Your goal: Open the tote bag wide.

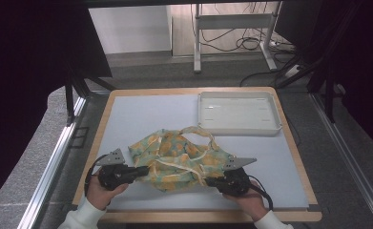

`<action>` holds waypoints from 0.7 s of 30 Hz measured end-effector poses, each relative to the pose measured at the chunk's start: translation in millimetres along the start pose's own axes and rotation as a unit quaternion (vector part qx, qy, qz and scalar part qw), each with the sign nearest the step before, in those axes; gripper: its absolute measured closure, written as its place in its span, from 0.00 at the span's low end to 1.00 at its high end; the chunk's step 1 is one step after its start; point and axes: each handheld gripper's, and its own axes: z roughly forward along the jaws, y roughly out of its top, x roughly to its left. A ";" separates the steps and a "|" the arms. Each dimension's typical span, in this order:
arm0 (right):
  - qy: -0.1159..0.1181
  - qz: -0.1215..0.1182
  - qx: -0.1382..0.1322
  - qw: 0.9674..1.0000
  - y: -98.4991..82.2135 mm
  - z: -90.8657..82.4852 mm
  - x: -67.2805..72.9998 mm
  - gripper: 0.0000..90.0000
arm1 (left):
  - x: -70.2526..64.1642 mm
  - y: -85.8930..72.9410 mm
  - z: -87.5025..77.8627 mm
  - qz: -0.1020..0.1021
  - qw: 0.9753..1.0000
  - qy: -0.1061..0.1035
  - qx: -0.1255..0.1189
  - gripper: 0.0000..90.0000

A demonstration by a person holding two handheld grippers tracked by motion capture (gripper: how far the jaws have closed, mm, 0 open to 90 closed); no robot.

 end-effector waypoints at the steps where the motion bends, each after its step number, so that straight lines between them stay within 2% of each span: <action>1: -0.002 0.000 0.005 1.000 -0.8 0.6 -0.3 0.98 | 0.1 -1.9 1.4 -0.002 1.000 0.000 0.004 1.00; 9: -0.010 0.004 0.022 1.000 -7.8 2.2 -2.2 0.98 | 2.2 -14.0 9.5 -0.008 0.999 0.001 0.039 1.00; 16: -0.010 0.018 0.036 0.999 -14.9 2.8 -5.2 0.99 | 8.3 -25.6 16.8 -0.022 0.997 0.002 0.075 1.00; 21: -0.010 0.022 0.042 0.999 -17.3 3.6 -6.5 0.99 | 11.8 -29.6 22.2 -0.021 0.995 0.006 0.096 0.99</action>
